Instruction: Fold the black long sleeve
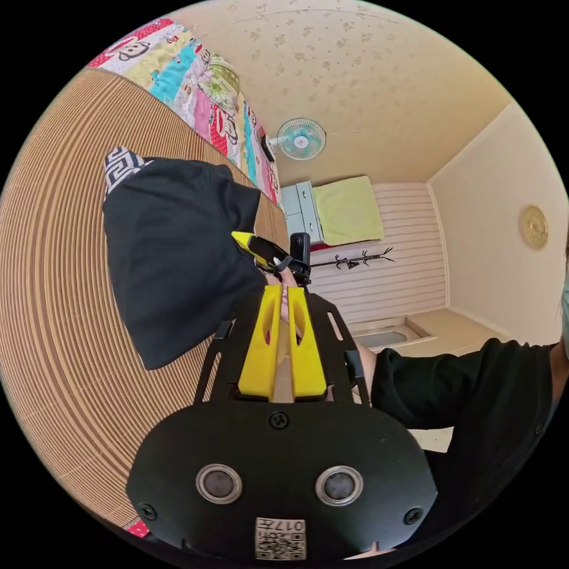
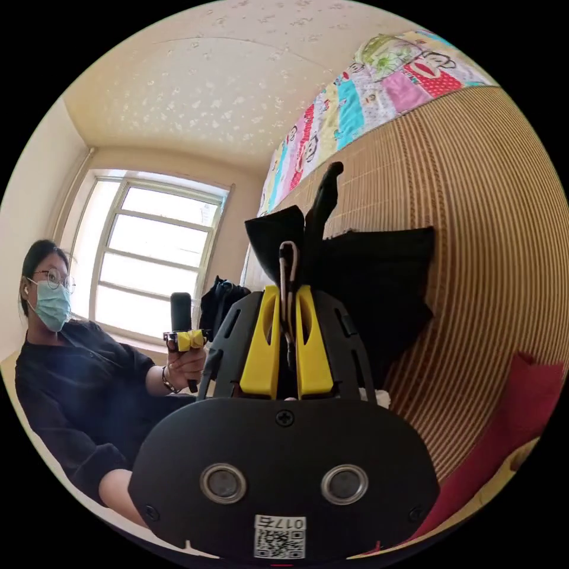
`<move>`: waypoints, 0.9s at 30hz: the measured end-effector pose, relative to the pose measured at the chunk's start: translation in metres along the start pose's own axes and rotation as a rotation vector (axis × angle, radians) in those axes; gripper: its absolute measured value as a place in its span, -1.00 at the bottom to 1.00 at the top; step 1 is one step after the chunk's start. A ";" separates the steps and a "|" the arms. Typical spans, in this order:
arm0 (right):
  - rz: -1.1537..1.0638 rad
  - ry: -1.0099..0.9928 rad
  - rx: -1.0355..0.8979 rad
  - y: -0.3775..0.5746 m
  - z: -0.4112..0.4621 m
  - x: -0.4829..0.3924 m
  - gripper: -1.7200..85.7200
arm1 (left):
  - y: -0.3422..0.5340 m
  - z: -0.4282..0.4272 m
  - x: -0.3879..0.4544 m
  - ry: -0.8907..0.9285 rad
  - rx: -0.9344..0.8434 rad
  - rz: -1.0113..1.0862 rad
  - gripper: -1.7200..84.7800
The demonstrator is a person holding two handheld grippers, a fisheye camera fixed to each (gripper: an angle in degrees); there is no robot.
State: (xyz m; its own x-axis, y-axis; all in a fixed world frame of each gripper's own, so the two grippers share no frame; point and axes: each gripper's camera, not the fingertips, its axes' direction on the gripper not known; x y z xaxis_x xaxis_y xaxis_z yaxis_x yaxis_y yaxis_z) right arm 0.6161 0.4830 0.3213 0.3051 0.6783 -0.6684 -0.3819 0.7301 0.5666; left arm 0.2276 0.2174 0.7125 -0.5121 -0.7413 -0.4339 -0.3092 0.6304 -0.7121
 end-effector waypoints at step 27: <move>0.447 0.171 -0.026 0.110 -0.128 -0.003 -0.88 | -0.015 -0.051 -0.158 -0.290 -0.127 -0.216 -0.87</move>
State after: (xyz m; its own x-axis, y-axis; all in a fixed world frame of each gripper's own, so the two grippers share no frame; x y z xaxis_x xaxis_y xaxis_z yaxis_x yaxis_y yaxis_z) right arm 0.4614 0.5506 0.3241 -0.0416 0.9005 -0.4329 -0.4655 0.3659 0.8059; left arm 0.2719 0.3365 0.8202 -0.1817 -0.8830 -0.4328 -0.4913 0.4628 -0.7379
